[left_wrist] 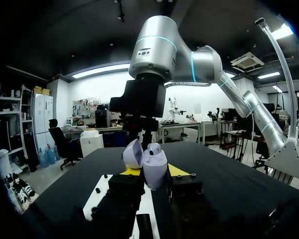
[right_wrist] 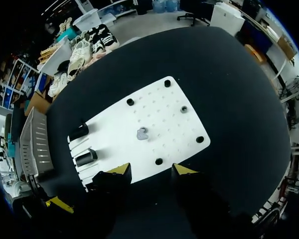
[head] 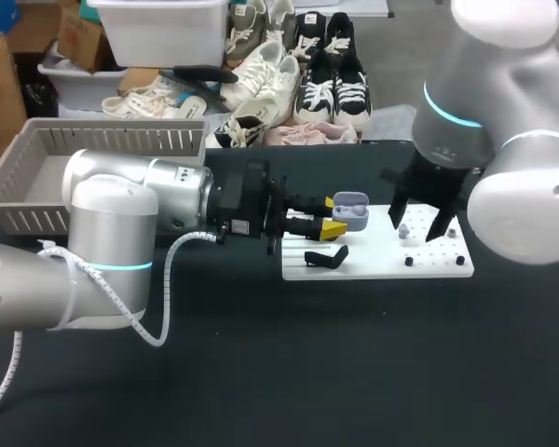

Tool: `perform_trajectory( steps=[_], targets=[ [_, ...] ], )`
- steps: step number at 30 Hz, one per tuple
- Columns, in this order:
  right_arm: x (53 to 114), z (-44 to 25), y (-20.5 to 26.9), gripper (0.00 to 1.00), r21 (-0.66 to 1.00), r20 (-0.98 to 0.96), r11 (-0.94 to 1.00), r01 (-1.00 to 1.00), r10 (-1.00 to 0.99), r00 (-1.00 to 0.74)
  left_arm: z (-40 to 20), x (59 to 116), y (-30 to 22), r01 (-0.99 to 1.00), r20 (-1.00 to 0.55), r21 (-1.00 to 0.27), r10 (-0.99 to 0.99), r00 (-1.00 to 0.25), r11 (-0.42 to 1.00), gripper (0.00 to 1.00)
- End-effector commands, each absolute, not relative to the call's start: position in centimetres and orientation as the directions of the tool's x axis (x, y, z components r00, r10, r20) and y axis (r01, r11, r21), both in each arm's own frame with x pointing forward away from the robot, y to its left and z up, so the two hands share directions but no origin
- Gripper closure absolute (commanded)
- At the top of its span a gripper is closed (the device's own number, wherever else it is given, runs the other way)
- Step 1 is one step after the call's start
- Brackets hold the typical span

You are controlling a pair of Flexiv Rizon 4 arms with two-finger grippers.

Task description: Pick up each earbud case from the left stands, insert the matching earbuds, close the lid, and place the case in the box.

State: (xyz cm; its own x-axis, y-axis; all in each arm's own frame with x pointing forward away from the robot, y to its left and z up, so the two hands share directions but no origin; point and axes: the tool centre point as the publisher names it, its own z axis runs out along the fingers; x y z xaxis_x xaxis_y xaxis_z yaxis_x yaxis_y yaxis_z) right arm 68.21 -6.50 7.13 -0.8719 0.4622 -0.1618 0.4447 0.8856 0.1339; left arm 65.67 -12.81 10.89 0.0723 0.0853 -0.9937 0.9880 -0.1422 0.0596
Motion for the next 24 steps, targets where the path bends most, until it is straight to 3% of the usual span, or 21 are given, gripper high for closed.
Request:
perform_trajectory(
  steps=[1, 24],
  targets=[
    [69.5, 6.2, -5.9, 0.48, 0.112, -0.154, 0.869, 0.483, 0.495, -0.855, 10.8, 65.8, -12.8, 0.988, -0.994, 0.060, 0.085, 0.072, -0.145, 1.00],
    [72.0, 4.2, -6.2, 0.57, 0.094, -0.126, 0.806, 0.584, 0.591, -0.796, 10.8, 65.8, -12.8, 0.988, -0.994, 0.060, 0.085, 0.072, -0.145, 1.00]
  ],
)
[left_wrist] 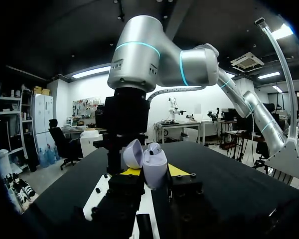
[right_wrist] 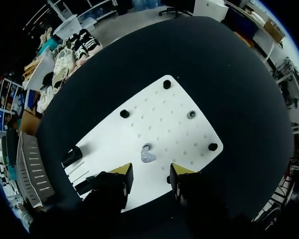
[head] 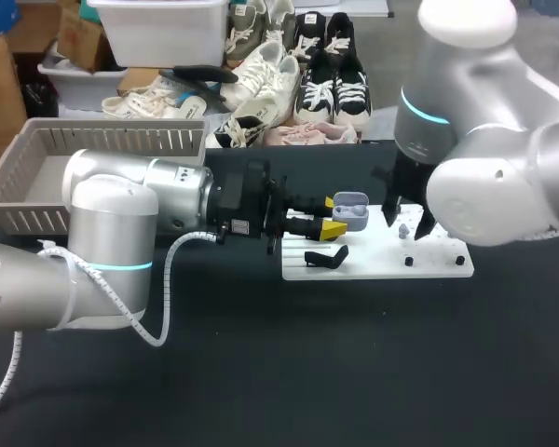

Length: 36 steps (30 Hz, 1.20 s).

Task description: Pick up each earbud case from the left stands, insert the matching earbuds, close the lid, and place the case in the box.

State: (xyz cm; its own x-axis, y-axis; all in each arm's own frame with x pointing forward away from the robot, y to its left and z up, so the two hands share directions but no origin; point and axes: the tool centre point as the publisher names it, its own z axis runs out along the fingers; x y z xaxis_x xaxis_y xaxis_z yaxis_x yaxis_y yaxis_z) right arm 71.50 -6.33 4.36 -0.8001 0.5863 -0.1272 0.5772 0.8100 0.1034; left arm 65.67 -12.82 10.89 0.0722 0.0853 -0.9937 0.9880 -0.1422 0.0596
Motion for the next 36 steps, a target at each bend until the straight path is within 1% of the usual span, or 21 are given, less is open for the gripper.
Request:
perform_trajectory(
  steps=[1, 16, 19, 29, 33, 36],
  targets=[
    [72.1, 4.1, -6.2, 0.58, 0.093, -0.125, 0.805, 0.585, 0.593, -0.796, 10.8, 65.8, -12.8, 0.988, -0.994, 0.060, 0.085, 0.072, -0.145, 1.00],
    [72.5, 3.4, -6.3, 0.59, 0.088, -0.116, 0.798, 0.596, 0.603, -0.790, 10.8, 65.8, -12.8, 0.988, -0.994, 0.060, 0.085, 0.072, -0.145, 1.00],
    [72.5, 3.2, -6.3, 0.62, 0.087, -0.114, 0.797, 0.598, 0.604, -0.789, 10.8, 65.8, -12.8, 0.988, -0.994, 0.060, 0.085, 0.072, -0.145, 1.00],
    [72.7, 2.7, -6.2, 0.64, 0.084, -0.107, 0.795, 0.600, 0.606, -0.788, 10.8, 65.8, -12.8, 0.988, -0.994, 0.060, 0.085, 0.072, -0.145, 1.00],
    [72.9, 2.5, -6.3, 0.65, 0.081, -0.106, 0.793, 0.604, 0.610, -0.786, 10.8, 65.8, -12.8, 0.988, -0.994, 0.060, 0.085, 0.072, -0.145, 1.00],
    [72.9, 2.5, -6.3, 0.70, 0.080, -0.105, 0.791, 0.607, 0.612, -0.784, 10.8, 65.8, -12.8, 0.988, -0.994, 0.060, 0.085, 0.072, -0.145, 1.00]
  ],
)
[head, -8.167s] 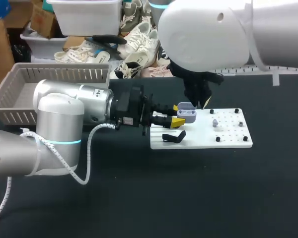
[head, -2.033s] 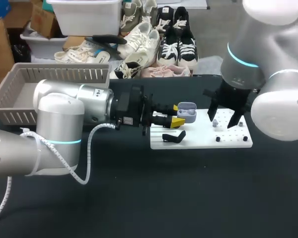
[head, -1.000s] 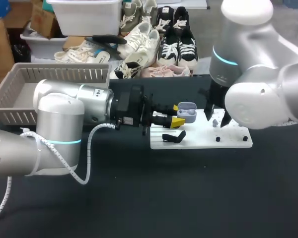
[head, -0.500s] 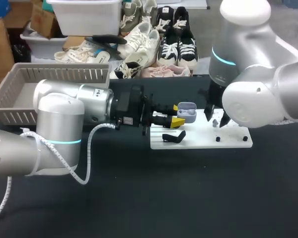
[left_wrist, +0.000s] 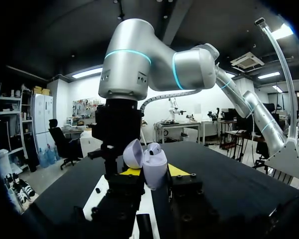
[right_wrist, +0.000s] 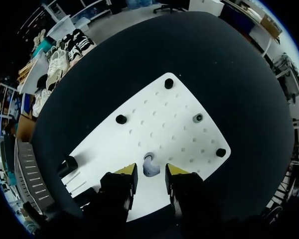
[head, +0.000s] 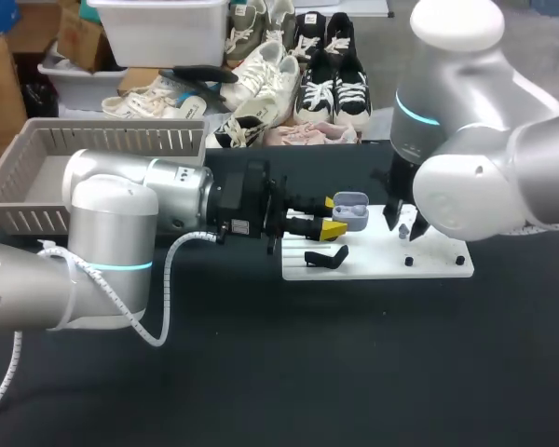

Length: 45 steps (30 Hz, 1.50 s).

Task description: Pick up each earbud case from the left stands, insert the matching earbuds, close the lid, and place the case in the box.

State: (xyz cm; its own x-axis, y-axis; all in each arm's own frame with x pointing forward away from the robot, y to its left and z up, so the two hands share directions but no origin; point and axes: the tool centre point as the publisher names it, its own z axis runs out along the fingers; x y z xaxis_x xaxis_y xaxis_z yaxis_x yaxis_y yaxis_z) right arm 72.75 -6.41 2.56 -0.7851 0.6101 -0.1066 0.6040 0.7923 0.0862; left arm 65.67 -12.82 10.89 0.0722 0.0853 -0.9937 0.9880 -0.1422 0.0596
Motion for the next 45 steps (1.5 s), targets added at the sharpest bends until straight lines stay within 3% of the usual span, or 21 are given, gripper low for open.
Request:
perform_trajectory(
  steps=[1, 7, 14, 15, 17, 45],
  targets=[
    [72.9, 2.5, -6.3, 0.70, 0.079, -0.104, 0.791, 0.607, 0.612, -0.784, 10.8, 65.8, -12.8, 0.988, -0.994, 0.060, 0.085, 0.072, -0.145, 1.00],
    [72.9, 2.3, -6.3, 0.67, 0.073, -0.102, 0.792, 0.607, 0.611, -0.785, 10.8, 65.8, -12.8, 0.988, -0.994, 0.060, 0.085, 0.072, -0.145, 1.00],
    [72.9, 2.3, -6.3, 0.72, 0.070, -0.105, 0.793, 0.605, 0.609, -0.786, 10.8, 65.8, -12.8, 0.988, -0.994, 0.060, 0.085, 0.072, -0.145, 1.00],
    [72.9, 2.3, -6.3, 0.76, 0.069, -0.105, 0.793, 0.605, 0.609, -0.786, 10.8, 65.8, -12.8, 0.988, -0.994, 0.060, 0.085, 0.072, -0.145, 1.00],
    [72.9, 2.3, -6.3, 1.00, 0.068, -0.105, 0.795, 0.603, 0.607, -0.788, 10.8, 65.8, -12.8, 0.988, -0.994, 0.060, 0.085, 0.072, -0.145, 1.00],
    [72.0, 5.3, -8.4, 1.00, 0.092, -0.105, 0.781, 0.618, 0.624, -0.774, 10.8, 65.8, -12.8, 0.988, -0.994, 0.060, 0.085, 0.072, -0.145, 1.00]
  ],
)
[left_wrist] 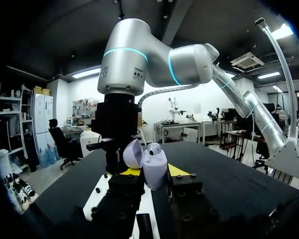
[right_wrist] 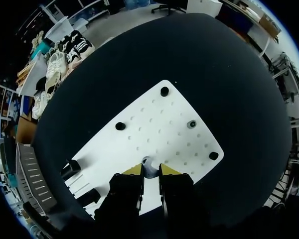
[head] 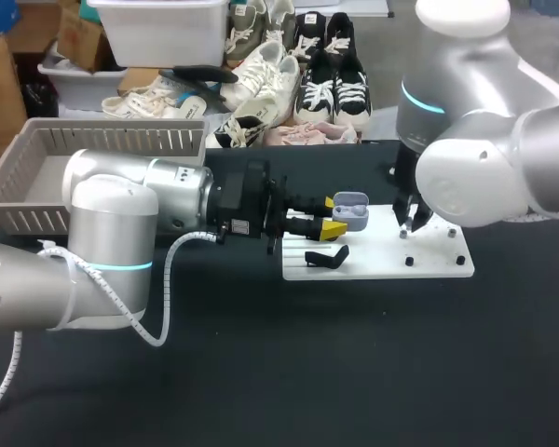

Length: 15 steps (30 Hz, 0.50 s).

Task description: Pick up each earbud case from the left stands, insert the matching earbuds, close the lid, and place the case in the box.

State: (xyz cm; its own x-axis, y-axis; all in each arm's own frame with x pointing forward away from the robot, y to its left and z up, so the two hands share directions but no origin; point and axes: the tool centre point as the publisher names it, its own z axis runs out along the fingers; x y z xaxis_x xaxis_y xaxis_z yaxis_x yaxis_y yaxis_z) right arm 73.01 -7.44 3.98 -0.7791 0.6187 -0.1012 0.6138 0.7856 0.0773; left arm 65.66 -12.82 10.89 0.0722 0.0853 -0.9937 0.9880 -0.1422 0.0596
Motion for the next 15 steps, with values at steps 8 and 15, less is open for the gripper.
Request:
perform_trajectory(
  steps=[8, 15],
  targets=[
    [71.0, 9.1, -10.5, 1.00, 0.118, -0.117, 0.777, 0.618, 0.629, -0.769, 10.8, 65.8, -12.8, 0.988, -0.994, 0.060, 0.085, 0.072, -0.145, 1.00],
    [69.0, 13.9, -11.4, 1.00, 0.172, -0.117, 0.812, 0.557, 0.579, -0.807, 10.8, 65.8, -12.8, 0.988, -0.994, 0.060, 0.085, 0.072, -0.145, 1.00]
  ],
)
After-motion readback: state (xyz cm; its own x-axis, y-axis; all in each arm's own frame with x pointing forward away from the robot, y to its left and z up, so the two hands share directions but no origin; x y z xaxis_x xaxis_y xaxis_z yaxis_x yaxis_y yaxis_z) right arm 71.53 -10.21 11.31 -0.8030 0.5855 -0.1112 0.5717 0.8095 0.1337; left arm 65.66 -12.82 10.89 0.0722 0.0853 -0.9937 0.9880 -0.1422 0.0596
